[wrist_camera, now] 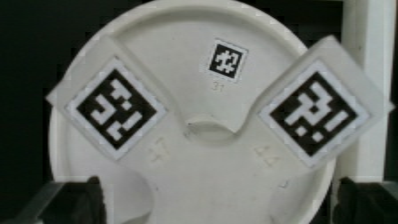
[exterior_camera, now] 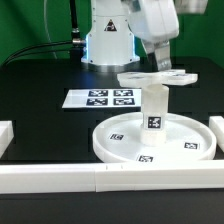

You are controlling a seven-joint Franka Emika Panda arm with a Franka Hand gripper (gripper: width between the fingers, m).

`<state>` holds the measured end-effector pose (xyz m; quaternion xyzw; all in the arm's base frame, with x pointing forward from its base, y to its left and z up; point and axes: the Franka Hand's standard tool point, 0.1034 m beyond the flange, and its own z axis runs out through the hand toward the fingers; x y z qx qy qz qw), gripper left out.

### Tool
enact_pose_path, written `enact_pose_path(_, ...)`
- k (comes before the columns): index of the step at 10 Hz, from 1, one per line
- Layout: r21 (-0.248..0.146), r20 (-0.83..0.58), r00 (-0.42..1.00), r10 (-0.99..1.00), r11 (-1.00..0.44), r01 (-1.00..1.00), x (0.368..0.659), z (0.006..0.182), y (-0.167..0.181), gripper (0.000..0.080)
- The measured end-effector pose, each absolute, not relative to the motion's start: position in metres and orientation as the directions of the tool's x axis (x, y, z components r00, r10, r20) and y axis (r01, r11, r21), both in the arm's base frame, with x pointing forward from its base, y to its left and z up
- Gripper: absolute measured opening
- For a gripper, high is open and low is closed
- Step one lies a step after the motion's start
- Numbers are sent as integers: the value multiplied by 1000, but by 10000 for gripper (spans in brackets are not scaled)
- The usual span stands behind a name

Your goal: Assemble round table

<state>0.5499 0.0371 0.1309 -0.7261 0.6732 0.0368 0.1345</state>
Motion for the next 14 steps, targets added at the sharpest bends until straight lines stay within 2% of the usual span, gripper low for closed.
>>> enact_pose_path(2,-158,-224,164,-961,-130,-979,549,129,37,649)
enact_pose_path(3,-182,-205,271,-940,-236,-955,549,129,38,649)
enact_pose_path(5,-185,-176,424,-889,-393,-901,554,138,51,649)
enact_pose_path(6,-199,-155,519,-840,-488,-850,555,140,53,649)
enact_pose_path(9,-225,-109,690,-715,-658,-718,555,138,52,649)
enact_pose_path(11,-234,-27,884,-467,-857,-459,555,135,51,649)
enact_pose_path(14,-224,24,988,-155,-963,-146,564,134,51,649)
